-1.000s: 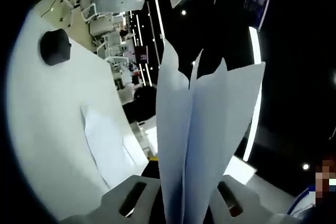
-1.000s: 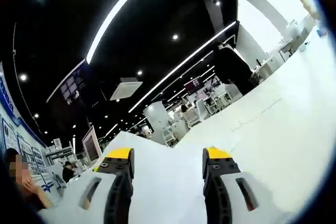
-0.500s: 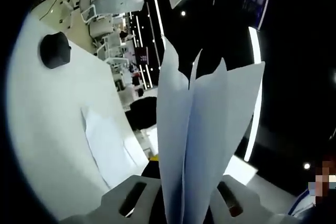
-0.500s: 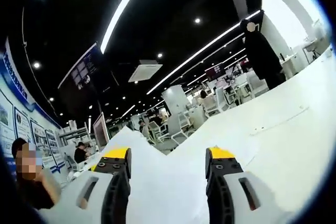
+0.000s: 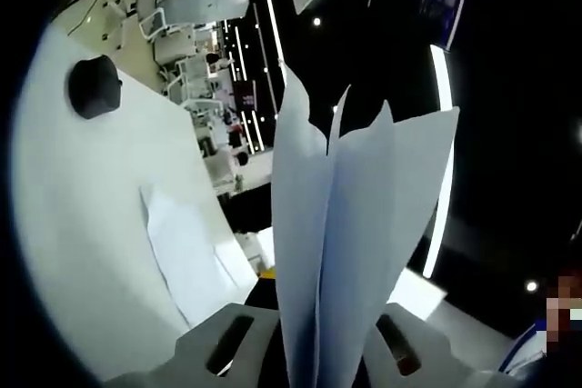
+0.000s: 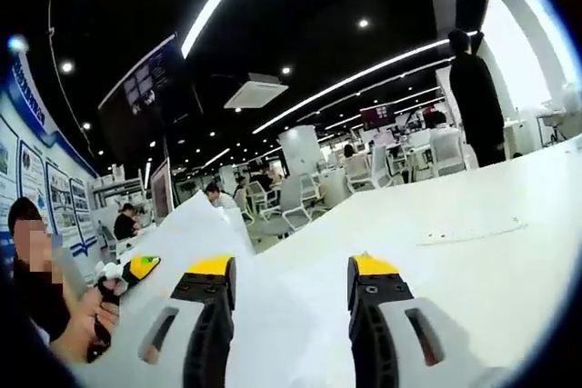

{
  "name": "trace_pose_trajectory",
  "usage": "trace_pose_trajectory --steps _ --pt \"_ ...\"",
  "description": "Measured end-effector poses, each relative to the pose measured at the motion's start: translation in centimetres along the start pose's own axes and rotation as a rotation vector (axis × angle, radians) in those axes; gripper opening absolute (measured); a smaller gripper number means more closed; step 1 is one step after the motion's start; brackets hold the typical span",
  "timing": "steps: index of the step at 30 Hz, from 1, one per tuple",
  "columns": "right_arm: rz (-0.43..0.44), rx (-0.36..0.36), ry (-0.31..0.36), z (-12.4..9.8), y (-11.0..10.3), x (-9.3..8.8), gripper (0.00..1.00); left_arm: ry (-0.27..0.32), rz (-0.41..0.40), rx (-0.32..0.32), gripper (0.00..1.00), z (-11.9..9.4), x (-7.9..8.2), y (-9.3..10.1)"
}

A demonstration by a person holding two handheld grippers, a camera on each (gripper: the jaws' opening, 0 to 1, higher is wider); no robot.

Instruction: Organize the stack of printing papers by aligning and flattening the scattered papers on the table

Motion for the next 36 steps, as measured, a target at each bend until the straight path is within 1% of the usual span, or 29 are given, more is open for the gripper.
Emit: trace_pose_trajectory --steps 3,7,9,12,18,20,21,22,25,26,29,34,36 --pt "-0.028 -0.009 -0.030 0.0 0.4 -0.2 0.40 -0.001 0.003 -0.001 0.06 -0.1 0.0 0.2" --pt "-0.037 -0.020 -0.035 -0.2 1.0 0.0 0.38 0.000 0.007 -0.001 0.06 -0.1 0.1 0.3" --pt "-0.058 -0.032 -0.045 -0.2 1.3 0.2 0.36 -0.001 0.009 -0.001 0.06 -0.1 0.1 0.4" --pt "-0.079 -0.039 -0.055 0.1 1.8 0.5 0.36 -0.003 0.009 -0.002 0.06 -0.1 0.1 0.4" --pt "-0.156 -0.053 -0.104 1.7 2.9 1.1 0.36 -0.012 0.014 -0.003 0.07 0.1 0.1 0.6" --pt "-0.189 -0.058 -0.131 2.4 3.4 1.1 0.37 -0.013 0.017 -0.004 0.07 0.1 0.1 0.7" --pt "-0.218 -0.057 -0.144 2.7 3.7 1.1 0.37 -0.014 0.017 -0.005 0.07 0.1 0.1 0.8" --pt "-0.224 -0.057 -0.149 2.9 3.8 1.0 0.37 -0.015 0.019 -0.006 0.07 0.1 0.1 0.8" --pt "-0.246 -0.027 -0.216 4.0 4.2 0.0 0.37 -0.020 0.023 -0.011 0.07 0.1 0.1 1.0" --pt "-0.249 -0.020 -0.225 4.2 4.2 -0.2 0.38 -0.021 0.024 -0.012 0.07 0.1 0.0 1.0" --pt "-0.253 0.000 -0.246 4.2 3.9 -0.9 0.38 -0.017 0.026 -0.014 0.08 0.2 0.1 1.1" --pt "-0.248 0.033 -0.284 3.8 3.1 -1.8 0.38 -0.006 0.024 -0.040 0.10 0.4 0.1 1.4" --pt "-0.244 0.051 -0.287 3.6 2.6 -1.9 0.38 -0.004 0.018 -0.043 0.10 0.4 0.1 1.4"
Point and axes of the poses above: the point that each gripper's makers call its tool centre point, and the gripper's own axes: z roughly forward along the fingers, y roughly to its right, x roughly out of its top, the point moved 5 cm from there along -z, roughly backward along the fingers, and after that the axes turned 8 degrees about x, right-handed, at the moved point
